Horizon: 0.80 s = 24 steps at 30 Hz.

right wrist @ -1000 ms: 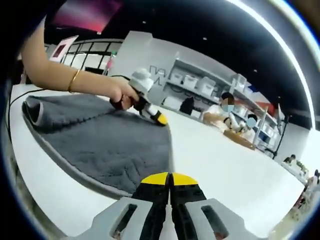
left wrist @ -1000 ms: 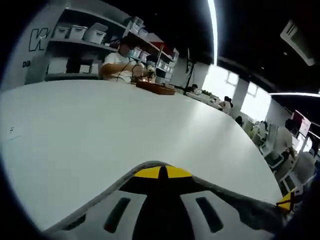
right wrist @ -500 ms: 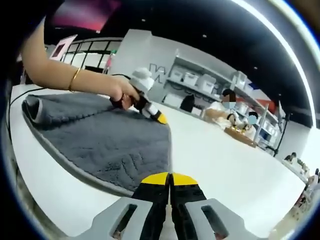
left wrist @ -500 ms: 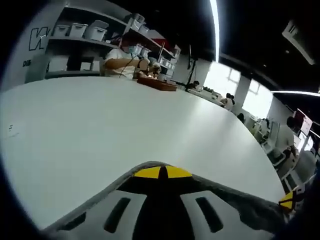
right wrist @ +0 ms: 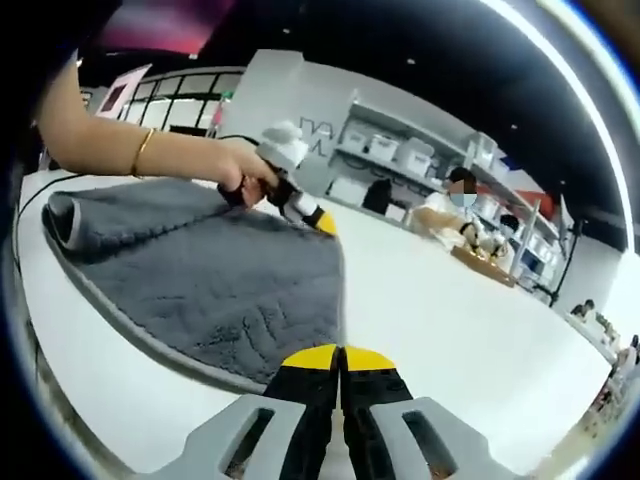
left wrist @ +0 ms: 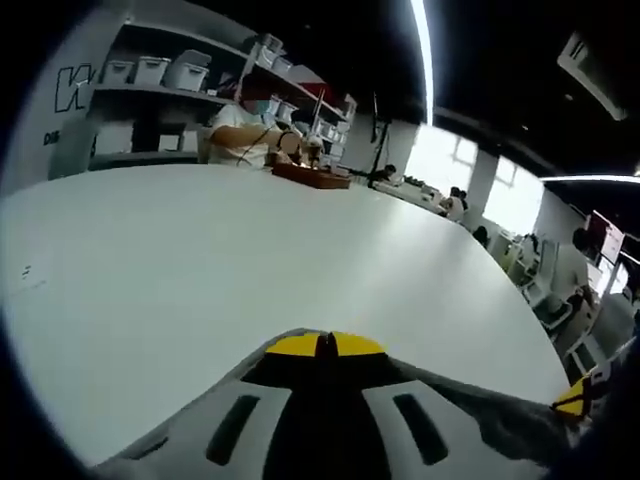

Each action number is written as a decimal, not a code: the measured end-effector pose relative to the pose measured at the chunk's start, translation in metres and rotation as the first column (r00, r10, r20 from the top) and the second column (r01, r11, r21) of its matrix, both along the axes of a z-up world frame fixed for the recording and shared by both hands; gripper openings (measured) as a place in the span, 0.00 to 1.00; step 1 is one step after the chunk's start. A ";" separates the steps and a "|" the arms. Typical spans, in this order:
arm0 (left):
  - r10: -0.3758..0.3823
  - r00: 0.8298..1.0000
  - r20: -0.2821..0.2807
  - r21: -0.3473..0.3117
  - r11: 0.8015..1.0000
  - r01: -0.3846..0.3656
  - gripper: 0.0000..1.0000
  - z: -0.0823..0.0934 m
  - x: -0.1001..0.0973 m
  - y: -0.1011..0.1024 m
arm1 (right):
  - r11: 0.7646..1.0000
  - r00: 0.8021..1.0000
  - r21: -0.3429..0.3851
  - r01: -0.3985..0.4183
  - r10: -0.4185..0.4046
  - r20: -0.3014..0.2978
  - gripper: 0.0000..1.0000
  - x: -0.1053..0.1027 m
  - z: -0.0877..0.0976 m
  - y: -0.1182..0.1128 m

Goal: Open the folded towel by lifting each exposed corner and separating the folded layers until the towel lies flat within the target outline without major curled edges

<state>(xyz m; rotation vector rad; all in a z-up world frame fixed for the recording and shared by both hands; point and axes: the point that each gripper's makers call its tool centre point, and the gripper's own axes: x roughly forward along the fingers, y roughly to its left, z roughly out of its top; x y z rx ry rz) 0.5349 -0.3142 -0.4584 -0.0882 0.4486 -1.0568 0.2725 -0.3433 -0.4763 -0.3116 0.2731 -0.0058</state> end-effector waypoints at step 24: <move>0.054 0.997 0.061 0.003 0.998 -0.055 0.09 0.020 -0.017 0.077 | 0.998 0.996 -0.006 -0.068 0.068 0.052 0.00 0.006 0.016 0.034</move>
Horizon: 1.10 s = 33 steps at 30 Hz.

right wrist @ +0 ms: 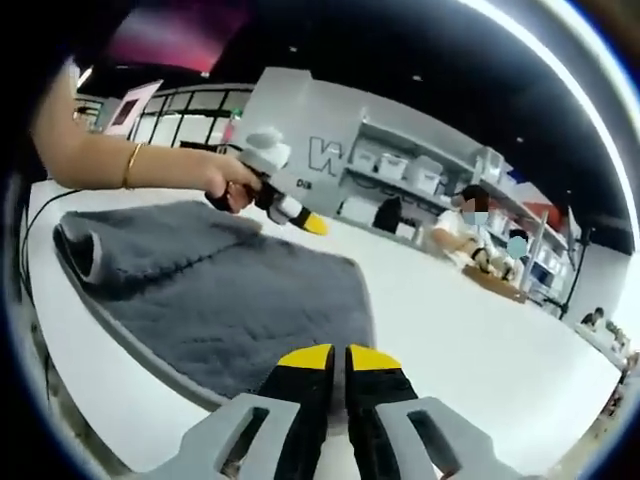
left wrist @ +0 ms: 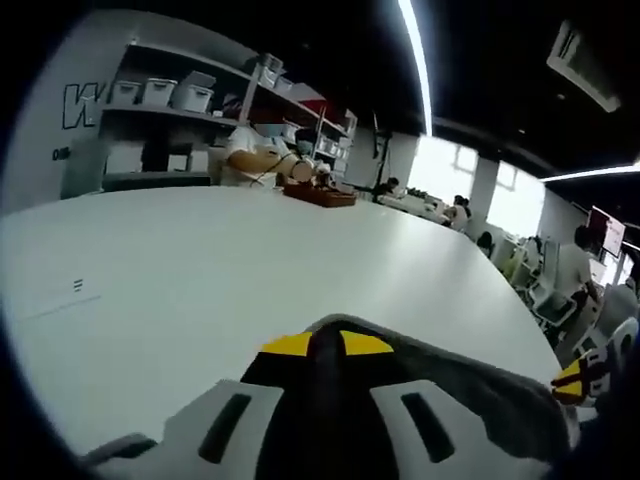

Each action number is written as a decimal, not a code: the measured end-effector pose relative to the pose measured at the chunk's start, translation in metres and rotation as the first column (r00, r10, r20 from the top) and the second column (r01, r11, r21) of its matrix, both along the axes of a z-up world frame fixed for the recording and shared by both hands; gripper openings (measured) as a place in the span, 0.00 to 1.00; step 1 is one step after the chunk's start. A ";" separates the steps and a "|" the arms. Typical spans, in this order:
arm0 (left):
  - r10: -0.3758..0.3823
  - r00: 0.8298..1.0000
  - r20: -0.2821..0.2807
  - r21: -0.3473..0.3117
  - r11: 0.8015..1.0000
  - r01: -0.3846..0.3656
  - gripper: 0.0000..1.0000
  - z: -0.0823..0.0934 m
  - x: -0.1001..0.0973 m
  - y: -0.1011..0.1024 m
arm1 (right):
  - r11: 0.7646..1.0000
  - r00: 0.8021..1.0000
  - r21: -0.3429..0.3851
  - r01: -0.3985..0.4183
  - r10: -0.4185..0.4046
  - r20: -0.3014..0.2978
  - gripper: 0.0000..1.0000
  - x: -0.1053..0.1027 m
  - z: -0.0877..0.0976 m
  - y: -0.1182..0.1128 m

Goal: Open the folded towel by lifting each exposed corner and separating the folded layers until the towel lies flat within the target outline without major curled edges

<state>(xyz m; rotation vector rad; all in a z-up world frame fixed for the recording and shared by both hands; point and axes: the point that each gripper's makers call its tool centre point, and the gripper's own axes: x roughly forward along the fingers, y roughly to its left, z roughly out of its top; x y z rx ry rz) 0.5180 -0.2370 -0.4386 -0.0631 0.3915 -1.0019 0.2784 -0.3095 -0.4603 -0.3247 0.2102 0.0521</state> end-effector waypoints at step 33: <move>0.193 0.980 0.044 -0.033 0.981 -0.192 0.26 0.015 0.010 0.145 | 0.957 0.957 -0.009 -0.288 0.288 -0.032 0.14 0.021 0.018 0.120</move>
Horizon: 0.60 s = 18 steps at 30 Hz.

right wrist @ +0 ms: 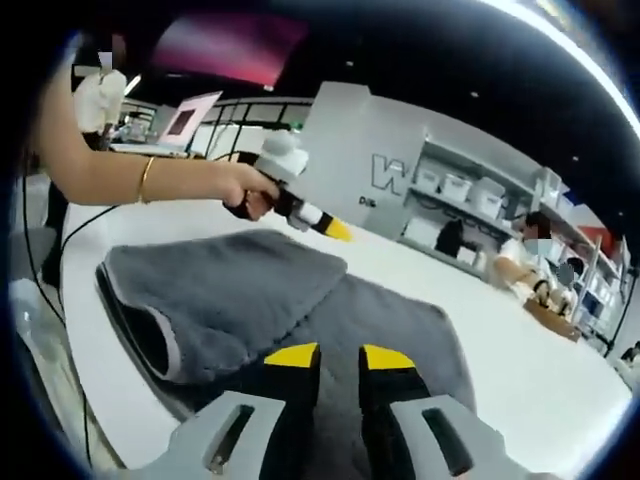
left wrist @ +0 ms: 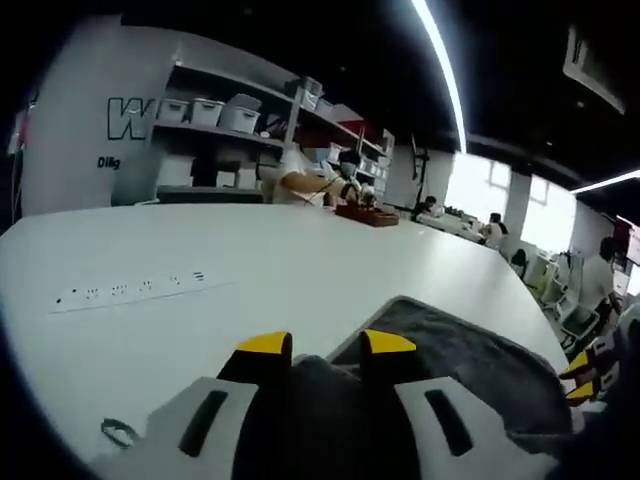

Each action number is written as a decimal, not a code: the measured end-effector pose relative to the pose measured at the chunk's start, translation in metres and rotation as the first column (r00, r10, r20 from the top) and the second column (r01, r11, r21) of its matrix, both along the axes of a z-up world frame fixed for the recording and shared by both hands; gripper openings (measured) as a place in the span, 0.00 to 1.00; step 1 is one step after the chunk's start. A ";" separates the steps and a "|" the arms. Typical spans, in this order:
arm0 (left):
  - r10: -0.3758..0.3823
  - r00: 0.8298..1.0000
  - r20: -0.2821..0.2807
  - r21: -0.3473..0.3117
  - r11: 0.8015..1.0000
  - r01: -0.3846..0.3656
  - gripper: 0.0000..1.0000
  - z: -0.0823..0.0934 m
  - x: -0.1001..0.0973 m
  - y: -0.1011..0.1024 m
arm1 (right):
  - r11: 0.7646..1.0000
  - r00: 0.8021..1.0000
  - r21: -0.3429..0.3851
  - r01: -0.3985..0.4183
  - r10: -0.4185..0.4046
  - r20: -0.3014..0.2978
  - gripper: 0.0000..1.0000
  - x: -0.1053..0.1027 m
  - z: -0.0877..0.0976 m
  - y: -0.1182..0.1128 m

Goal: Open the folded towel by lifting each exposed corner and separating the folded layers until the towel lies flat within the target outline without major curled edges

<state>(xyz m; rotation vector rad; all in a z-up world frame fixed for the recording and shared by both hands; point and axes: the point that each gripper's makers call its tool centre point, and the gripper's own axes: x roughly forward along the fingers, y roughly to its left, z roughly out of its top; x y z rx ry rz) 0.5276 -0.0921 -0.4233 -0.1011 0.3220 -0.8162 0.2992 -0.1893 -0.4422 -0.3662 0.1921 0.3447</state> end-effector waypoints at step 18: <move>0.167 0.986 -0.010 0.001 0.986 -0.167 0.38 -0.007 0.027 0.092 | 0.972 0.972 0.041 -0.233 0.232 0.026 0.20 -0.009 0.023 0.085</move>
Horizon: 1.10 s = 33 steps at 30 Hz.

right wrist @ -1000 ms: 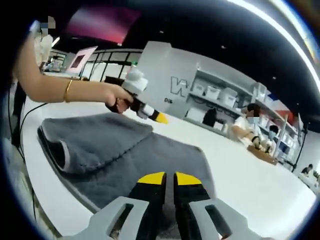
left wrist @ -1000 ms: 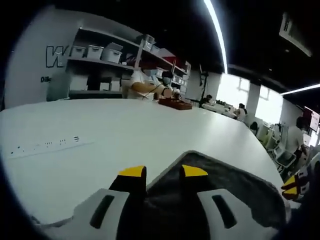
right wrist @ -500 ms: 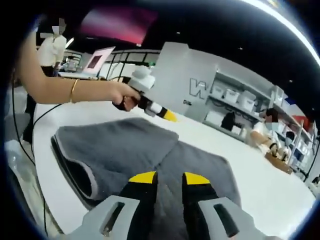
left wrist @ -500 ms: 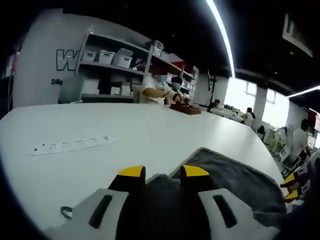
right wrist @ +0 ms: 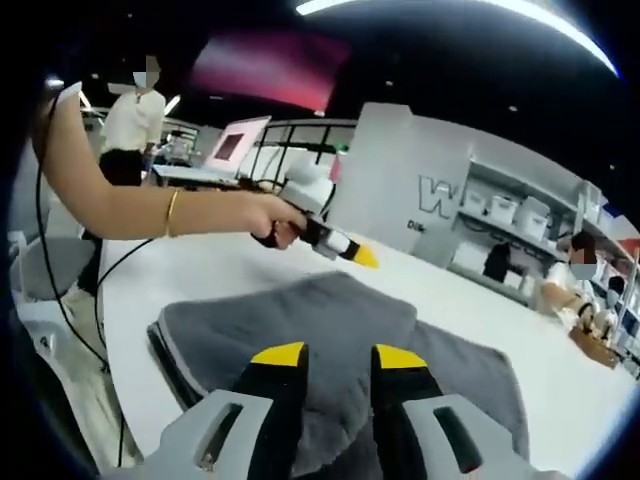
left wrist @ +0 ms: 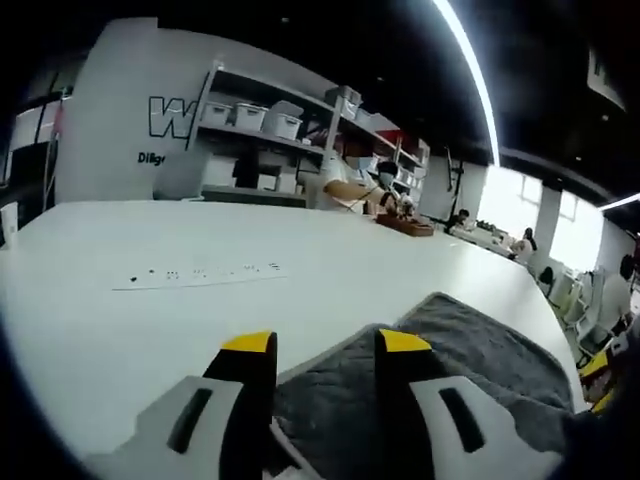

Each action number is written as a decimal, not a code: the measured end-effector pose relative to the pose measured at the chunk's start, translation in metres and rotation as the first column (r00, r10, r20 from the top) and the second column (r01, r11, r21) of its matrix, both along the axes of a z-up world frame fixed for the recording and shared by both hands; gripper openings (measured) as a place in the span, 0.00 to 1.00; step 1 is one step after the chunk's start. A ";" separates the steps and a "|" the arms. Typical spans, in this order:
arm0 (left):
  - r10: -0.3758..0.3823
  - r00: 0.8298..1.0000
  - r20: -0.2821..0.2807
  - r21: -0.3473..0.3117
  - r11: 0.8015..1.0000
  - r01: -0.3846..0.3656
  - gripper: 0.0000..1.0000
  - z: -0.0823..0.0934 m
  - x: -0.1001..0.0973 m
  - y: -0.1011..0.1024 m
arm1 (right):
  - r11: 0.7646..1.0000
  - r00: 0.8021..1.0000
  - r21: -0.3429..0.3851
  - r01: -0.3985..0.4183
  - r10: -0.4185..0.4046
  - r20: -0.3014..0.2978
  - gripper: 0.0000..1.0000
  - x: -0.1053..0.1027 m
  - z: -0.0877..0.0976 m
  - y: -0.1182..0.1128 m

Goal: Open the folded towel by lifting each exposed corner and separating the folded layers until the towel lies flat within the target outline without major curled edges

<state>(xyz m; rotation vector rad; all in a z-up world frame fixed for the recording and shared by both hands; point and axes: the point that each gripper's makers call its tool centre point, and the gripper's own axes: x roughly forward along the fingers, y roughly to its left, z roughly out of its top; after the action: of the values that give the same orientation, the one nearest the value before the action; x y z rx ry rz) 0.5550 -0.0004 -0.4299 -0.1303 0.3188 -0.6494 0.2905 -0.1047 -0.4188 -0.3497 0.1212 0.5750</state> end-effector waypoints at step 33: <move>0.093 0.996 -0.015 -0.031 0.995 -0.093 0.38 -0.015 -0.024 0.055 | 0.953 0.951 -0.017 -0.302 0.300 -0.077 0.39 -0.042 -0.019 0.112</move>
<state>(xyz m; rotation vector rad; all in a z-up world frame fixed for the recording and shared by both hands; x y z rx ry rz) 0.5306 0.0551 -0.4452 -0.1791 0.3140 -0.5614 0.2480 0.0075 -0.4382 -0.3782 0.1485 0.8901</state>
